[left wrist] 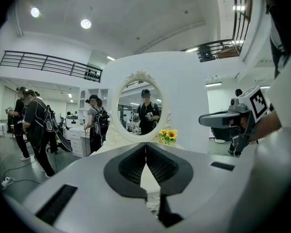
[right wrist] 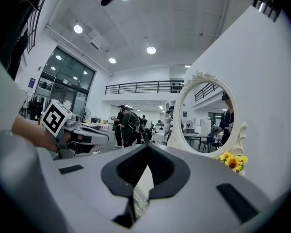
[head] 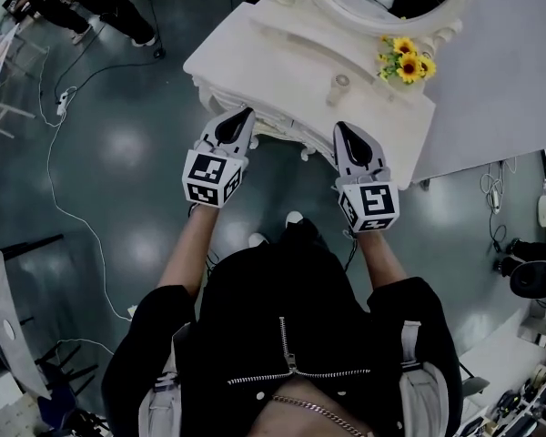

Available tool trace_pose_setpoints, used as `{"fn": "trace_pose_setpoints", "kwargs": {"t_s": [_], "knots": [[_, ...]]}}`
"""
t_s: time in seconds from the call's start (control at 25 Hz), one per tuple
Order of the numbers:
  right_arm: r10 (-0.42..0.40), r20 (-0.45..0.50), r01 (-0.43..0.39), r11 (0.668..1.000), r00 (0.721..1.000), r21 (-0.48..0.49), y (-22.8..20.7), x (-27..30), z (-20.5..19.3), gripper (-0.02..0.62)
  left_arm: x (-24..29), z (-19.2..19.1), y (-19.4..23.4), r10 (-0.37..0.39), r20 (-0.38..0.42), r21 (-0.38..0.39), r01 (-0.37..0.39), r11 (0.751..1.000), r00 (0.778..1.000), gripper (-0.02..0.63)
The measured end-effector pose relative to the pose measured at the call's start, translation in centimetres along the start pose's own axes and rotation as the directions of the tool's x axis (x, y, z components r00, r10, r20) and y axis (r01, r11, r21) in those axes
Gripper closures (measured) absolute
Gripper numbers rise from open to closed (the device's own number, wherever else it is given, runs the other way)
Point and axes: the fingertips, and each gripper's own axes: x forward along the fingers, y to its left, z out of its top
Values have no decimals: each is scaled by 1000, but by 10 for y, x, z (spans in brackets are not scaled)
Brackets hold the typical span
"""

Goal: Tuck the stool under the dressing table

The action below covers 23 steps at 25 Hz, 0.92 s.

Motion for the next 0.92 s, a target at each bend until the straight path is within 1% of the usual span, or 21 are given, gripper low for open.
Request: {"fn": "trace_pose_setpoints", "kwargs": {"t_s": [0.52,0.92], "knots": [[-11,-13,11,1000,1000,7,1,-4,-7,592,-3,-6,-3,-6,3,-14,6,1000,1000,584],[-23,-24,23,1000,999,11,6,-2,-11,592,-11,-12,8,6,0,-18,-6,1000,1000,584]]}}
